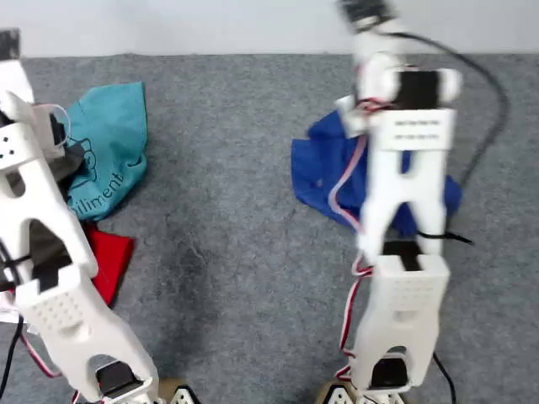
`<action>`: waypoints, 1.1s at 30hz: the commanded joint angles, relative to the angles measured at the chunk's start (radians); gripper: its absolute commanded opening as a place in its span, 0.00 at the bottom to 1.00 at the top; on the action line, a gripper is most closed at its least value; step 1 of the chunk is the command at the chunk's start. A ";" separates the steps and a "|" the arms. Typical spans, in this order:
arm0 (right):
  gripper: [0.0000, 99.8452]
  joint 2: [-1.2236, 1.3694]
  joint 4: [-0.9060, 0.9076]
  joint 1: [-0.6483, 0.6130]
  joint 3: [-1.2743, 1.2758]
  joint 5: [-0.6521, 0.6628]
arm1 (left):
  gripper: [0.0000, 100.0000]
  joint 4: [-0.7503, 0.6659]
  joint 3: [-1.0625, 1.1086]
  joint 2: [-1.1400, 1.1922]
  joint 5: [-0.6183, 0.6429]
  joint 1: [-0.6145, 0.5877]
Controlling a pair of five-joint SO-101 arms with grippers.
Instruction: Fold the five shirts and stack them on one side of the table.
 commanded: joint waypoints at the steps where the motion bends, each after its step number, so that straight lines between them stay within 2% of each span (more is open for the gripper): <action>1: 0.01 -0.068 0.041 -0.159 0.018 0.015 | 0.09 0.023 -0.008 -0.150 0.011 0.006; 6: 0.01 -0.068 0.041 -0.374 0.023 0.017 | 0.13 0.023 0.088 -0.258 0.012 0.011; 11: 0.01 -0.068 0.041 -0.591 0.017 0.110 | 0.14 0.023 0.309 -0.385 0.015 0.012; 14: 0.01 -0.058 0.036 -0.668 0.017 0.114 | 0.14 0.023 0.458 -0.474 0.015 0.040; 22: 0.02 0.065 0.007 -0.748 0.040 0.109 | 0.14 0.023 0.802 -0.764 0.011 0.183; 28: 0.17 0.150 0.036 -0.727 0.021 0.109 | 0.14 0.015 0.914 -0.910 0.009 0.196; 33: 0.21 0.079 0.039 -0.676 -0.015 0.112 | 0.14 0.015 0.961 -0.939 0.009 0.196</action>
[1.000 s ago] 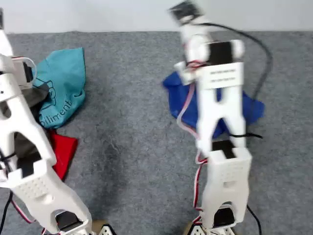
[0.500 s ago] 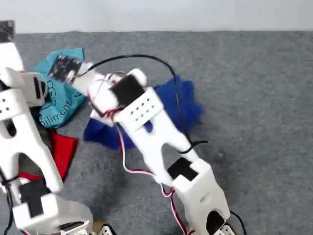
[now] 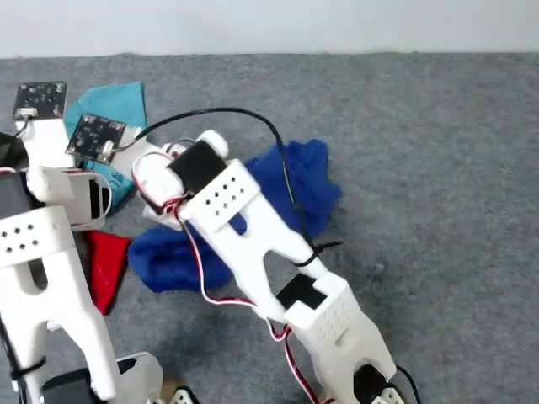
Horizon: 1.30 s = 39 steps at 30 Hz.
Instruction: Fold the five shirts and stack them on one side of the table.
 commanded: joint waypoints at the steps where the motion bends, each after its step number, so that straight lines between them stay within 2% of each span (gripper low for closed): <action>1: 0.21 -0.058 0.039 0.065 -0.009 0.009 | 0.14 0.017 -0.002 -0.075 -0.003 0.031; 6: 0.21 -0.143 0.041 0.251 0.009 0.006 | 0.14 0.017 0.001 -0.074 -0.003 0.035; 9: 0.21 -0.179 0.041 0.318 0.147 0.006 | 0.14 0.018 0.016 -0.074 -0.003 0.035; 13: 0.21 -0.206 0.036 0.328 0.473 0.011 | 0.14 0.018 0.079 -0.075 -0.003 0.031; 16: 0.21 -0.205 0.021 0.341 0.609 0.006 | 0.14 0.017 0.116 -0.075 -0.005 0.031; 22: 0.21 -0.205 -0.064 0.366 0.752 0.005 | 0.14 -0.044 0.197 -0.075 -0.005 0.032; 28: 0.20 -0.203 -0.275 0.414 0.853 0.006 | 0.14 -0.060 0.220 -0.075 -0.005 0.035; 34: 0.20 -0.203 -0.314 0.421 0.924 0.009 | 0.14 -0.060 0.220 -0.075 -0.005 0.035; 39: 0.10 -0.203 -0.386 0.455 1.002 0.012 | 0.14 -0.060 0.220 -0.075 -0.005 0.035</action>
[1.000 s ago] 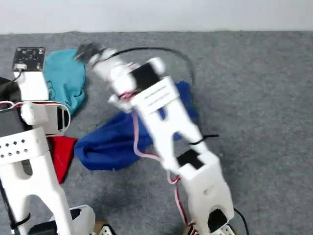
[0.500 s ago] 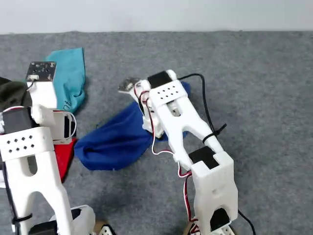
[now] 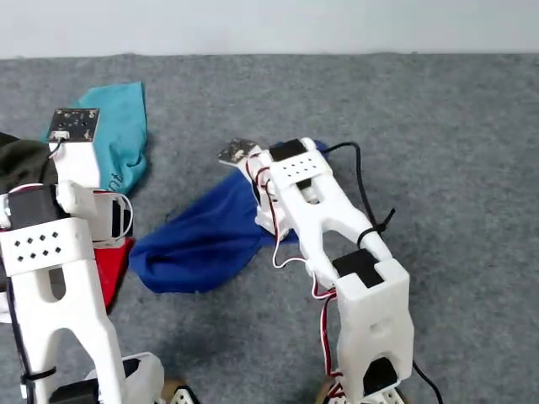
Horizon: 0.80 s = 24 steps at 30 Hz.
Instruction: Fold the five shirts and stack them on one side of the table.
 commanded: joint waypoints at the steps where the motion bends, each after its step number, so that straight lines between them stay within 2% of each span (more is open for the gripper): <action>1: 0.08 -0.056 -0.051 0.041 0.037 0.009 | 0.14 -0.014 0.002 -0.028 0.002 0.008; 5: 0.01 -0.070 -0.045 0.056 0.028 0.011 | 0.14 -0.014 0.002 -0.028 0.002 0.008; 10: 0.01 -0.153 0.110 0.061 -0.140 0.012 | 0.14 -0.014 0.004 -0.028 0.002 0.009; 15: 0.01 -0.277 0.269 0.059 -0.324 0.107 | 0.14 -0.014 0.005 -0.026 0.002 0.009; 19: 0.01 -0.377 0.338 0.061 -0.419 0.130 | 0.14 -0.014 0.059 -0.026 0.000 0.011; 21: 0.01 -0.427 0.344 0.061 -0.443 0.130 | 0.14 -0.014 0.110 -0.026 -0.043 0.011; 24: 0.01 -0.476 0.335 0.061 -0.445 0.130 | 0.14 -0.014 0.200 -0.025 -0.190 0.012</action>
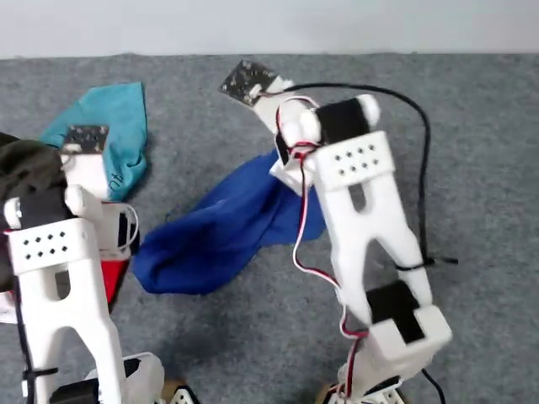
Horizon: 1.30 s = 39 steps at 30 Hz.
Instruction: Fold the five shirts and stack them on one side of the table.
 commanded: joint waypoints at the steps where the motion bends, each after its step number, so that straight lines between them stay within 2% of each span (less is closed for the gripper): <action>1: 0.01 -0.081 0.008 0.012 -0.041 0.012 | 0.14 -0.012 0.087 -0.025 -0.169 0.017; 4: 0.01 -0.077 0.013 0.012 -0.041 0.012 | 0.14 -0.021 0.194 -0.025 -0.250 0.040; 9: 0.01 -0.077 -0.001 0.016 -0.041 0.012 | 0.14 -0.201 0.294 -0.026 -0.253 0.049; 18: 0.01 -0.087 -0.093 0.243 -0.044 0.011 | 0.14 -0.519 0.437 -0.026 -0.253 0.051; 24: 0.01 -0.087 -0.091 0.364 -0.044 0.012 | 0.14 -0.545 0.435 -0.034 -0.170 0.074; 31: 0.01 -0.087 -0.062 0.475 -0.041 0.012 | 0.14 -0.543 0.433 -0.035 -0.163 0.183; 39: 0.01 -0.079 0.038 0.486 -0.040 0.012 | 0.14 -0.517 0.394 -0.035 -0.161 0.282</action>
